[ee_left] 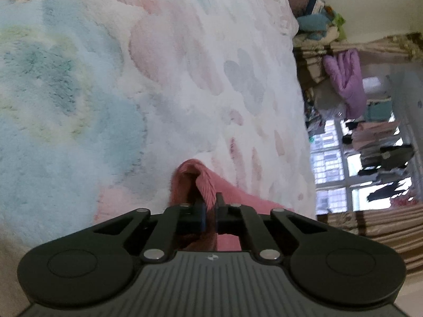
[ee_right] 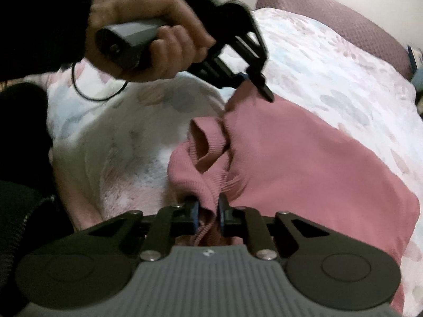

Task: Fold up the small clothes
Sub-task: 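Grasp the folded shirt edge with the left tool while the right tool grasps the collar fold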

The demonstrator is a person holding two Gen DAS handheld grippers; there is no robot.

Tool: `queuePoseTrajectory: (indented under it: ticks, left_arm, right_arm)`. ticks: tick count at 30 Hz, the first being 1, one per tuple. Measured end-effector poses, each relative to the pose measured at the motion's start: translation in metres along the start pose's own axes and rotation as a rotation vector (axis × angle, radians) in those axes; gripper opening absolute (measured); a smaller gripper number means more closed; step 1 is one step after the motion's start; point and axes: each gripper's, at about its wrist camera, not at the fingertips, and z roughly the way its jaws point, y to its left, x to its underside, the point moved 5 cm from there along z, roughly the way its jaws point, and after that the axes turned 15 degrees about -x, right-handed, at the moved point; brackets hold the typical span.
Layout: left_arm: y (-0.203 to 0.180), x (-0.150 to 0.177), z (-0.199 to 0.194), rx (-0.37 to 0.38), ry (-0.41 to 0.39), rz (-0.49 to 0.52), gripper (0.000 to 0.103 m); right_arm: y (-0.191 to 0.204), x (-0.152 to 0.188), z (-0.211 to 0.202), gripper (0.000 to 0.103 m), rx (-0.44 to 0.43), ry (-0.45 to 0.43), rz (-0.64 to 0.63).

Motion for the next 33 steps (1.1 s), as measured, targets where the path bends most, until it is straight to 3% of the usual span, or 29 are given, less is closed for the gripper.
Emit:
queuePoseTrajectory:
  ticks: [3, 6, 8, 10, 14, 18, 24, 26, 28, 33]
  left_arm:
    - [-0.01, -0.002, -0.006, 0.019, -0.017, 0.005, 0.005]
    - [-0.017, -0.004, -0.006, -0.04, -0.032, 0.034, 0.008]
    - [-0.012, -0.005, -0.003, -0.088, -0.035, 0.033, 0.027]
    - [0.001, -0.005, -0.001, -0.095, -0.029, -0.016, 0.068]
    - [0.022, -0.003, -0.001, -0.021, -0.044, -0.117, 0.07]
    - [0.019, -0.009, 0.01, 0.021, -0.047, -0.115, 0.07]
    - [0.007, -0.008, 0.035, -0.035, -0.033, -0.035, 0.074]
    - [0.006, -0.006, 0.035, -0.027, -0.03, -0.012, 0.069]
    - [0.001, -0.004, 0.037, -0.014, -0.003, 0.005, 0.007]
    - [-0.005, -0.004, 0.029, 0.008, 0.005, -0.014, 0.005]
  right_arm:
    - [-0.012, -0.004, -0.013, 0.008, -0.005, -0.045, 0.051]
    - [-0.024, -0.009, -0.025, 0.008, -0.002, -0.081, 0.101]
    - [-0.027, -0.009, -0.029, 0.008, -0.002, -0.091, 0.116]
    - [-0.027, -0.008, -0.03, 0.008, -0.013, -0.094, 0.115]
    - [-0.018, -0.006, -0.025, 0.009, -0.038, -0.083, 0.088]
    - [-0.015, -0.006, -0.021, 0.009, -0.05, -0.071, 0.073]
    - [-0.015, -0.007, -0.023, 0.009, -0.038, -0.067, 0.078]
    - [-0.017, -0.006, -0.023, 0.009, -0.037, -0.069, 0.086]
    - [-0.017, -0.006, -0.02, 0.009, -0.039, -0.065, 0.09]
    - [-0.015, -0.009, -0.02, 0.009, -0.045, -0.063, 0.08]
